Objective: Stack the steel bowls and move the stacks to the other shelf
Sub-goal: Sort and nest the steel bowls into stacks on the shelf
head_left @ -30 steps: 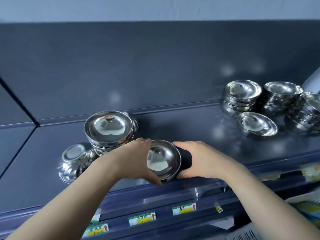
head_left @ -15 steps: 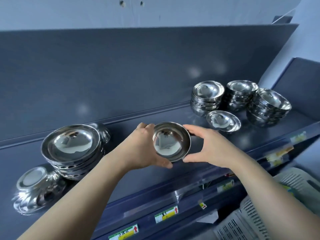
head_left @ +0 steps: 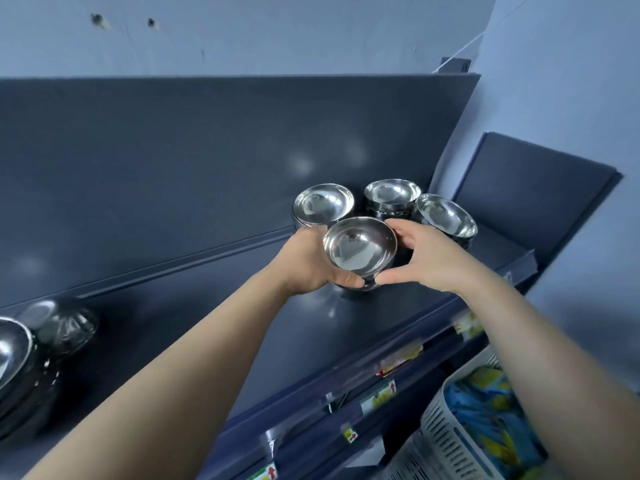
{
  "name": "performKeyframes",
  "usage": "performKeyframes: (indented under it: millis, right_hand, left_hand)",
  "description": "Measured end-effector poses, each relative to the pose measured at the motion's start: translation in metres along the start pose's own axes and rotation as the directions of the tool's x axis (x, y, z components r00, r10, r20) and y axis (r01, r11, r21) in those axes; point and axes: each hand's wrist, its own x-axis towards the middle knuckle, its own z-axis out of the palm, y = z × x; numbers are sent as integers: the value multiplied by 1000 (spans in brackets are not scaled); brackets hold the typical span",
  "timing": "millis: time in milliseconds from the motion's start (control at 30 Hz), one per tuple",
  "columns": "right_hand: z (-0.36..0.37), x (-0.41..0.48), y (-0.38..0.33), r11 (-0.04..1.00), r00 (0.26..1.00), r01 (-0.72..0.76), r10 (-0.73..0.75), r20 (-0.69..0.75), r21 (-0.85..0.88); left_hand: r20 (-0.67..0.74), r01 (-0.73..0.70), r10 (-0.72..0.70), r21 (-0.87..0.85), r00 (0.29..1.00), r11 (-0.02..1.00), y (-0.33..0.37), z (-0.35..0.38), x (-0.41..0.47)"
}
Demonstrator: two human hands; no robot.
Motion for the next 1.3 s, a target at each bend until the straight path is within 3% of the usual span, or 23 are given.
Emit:
performKeyframes:
  millis: [167,433,600,700,900,1167,1300]
  right_hand:
    - [2,18,19,995,996,-76,79,32,-69]
    - [10,23,27,977,985,-132,148,86,-165]
    - [17,16,7,949,1000,16,-17,-2,-315]
    - [33,11,-14,943,995,90,-98,-10,-321]
    - [85,2,-64,915,981,190,-187,41,-356]
    - [167,-4,-153,899,938,344,-315,146,-270]
    - [203,-10,-191,917,918,360,-316,241,-170]
  left_hand:
    - [38,110,-111,38,993,993,-7,16,17]
    - [60,128,-136,126,989,984,-22,29,20]
    - [-61,73,-58,281,996,957,-29,18,5]
    - [-150,52,17,446,989,894,-28,2,-19]
    - [-235,137,35,673,971,727,-32,-43,-87]
    - [-380,311,-40,690,924,654,-56,-120,-190]
    - [-420,457,-217,645,881,612,-72,-154,-241]
